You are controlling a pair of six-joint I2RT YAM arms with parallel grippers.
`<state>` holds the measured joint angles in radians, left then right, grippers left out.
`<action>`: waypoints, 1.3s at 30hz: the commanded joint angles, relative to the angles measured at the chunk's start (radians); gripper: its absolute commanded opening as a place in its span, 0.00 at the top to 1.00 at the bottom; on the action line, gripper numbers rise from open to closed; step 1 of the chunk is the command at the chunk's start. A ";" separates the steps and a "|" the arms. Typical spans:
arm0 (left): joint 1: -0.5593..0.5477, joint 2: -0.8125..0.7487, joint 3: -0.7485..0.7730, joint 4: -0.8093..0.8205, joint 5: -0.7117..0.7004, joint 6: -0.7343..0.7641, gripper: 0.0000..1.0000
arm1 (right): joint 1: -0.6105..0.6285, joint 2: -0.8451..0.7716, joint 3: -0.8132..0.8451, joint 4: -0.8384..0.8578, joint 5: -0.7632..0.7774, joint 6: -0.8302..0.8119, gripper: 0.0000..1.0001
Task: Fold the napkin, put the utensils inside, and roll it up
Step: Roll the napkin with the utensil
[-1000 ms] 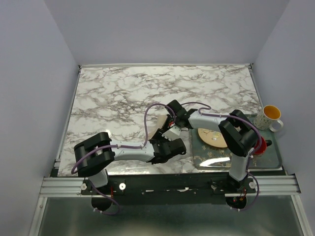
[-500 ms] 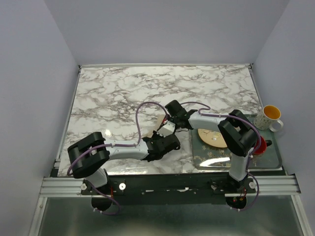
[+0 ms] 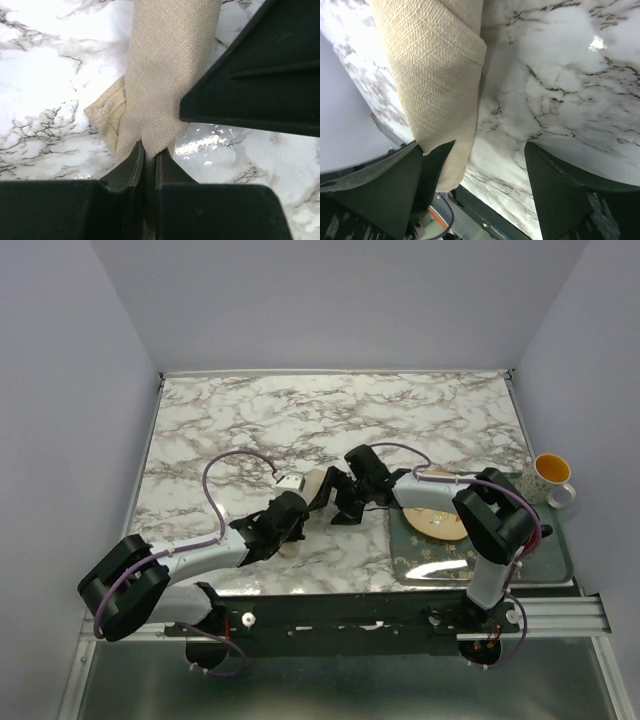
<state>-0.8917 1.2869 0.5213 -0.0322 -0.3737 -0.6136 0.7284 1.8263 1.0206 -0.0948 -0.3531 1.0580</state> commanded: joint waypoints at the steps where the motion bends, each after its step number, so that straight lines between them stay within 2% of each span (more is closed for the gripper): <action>1: 0.107 -0.076 -0.089 0.146 0.251 -0.058 1.00 | -0.007 -0.021 -0.047 0.122 -0.061 -0.046 0.09; 2: 0.125 -0.089 -0.111 0.165 0.310 -0.066 1.00 | -0.007 -0.009 -0.044 0.136 -0.075 -0.043 0.09; 8: 0.220 -0.119 -0.162 0.248 0.449 -0.103 1.00 | -0.006 0.016 -0.022 0.181 -0.075 -0.017 0.09; 12: 0.304 -0.117 -0.204 0.371 0.622 -0.162 1.00 | -0.007 0.044 -0.028 0.210 -0.095 0.010 0.09; 22: 0.376 -0.021 -0.264 0.577 0.763 -0.245 1.00 | -0.007 0.100 0.018 0.233 -0.107 0.019 0.17; 28: 0.404 0.000 -0.282 0.635 0.820 -0.262 1.00 | -0.006 0.125 0.026 0.251 -0.113 0.023 0.27; 31: 0.430 0.046 -0.280 0.677 0.874 -0.279 1.00 | -0.007 0.123 0.027 0.257 -0.112 0.017 0.33; 34: 0.447 0.090 -0.277 0.681 0.880 -0.302 0.99 | -0.007 0.114 0.016 0.259 -0.104 0.019 0.44; 36: 0.448 0.114 -0.252 0.633 0.878 -0.281 0.97 | -0.007 0.116 0.021 0.259 -0.103 0.014 0.64; 39: 0.450 0.085 -0.216 0.496 0.822 -0.217 0.89 | -0.006 0.120 0.024 0.259 -0.099 0.014 0.82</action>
<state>-0.4454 1.3819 0.2569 0.6075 0.4603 -0.8955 0.7208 1.9339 1.0294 0.1276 -0.4450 1.0683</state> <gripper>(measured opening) 0.136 0.334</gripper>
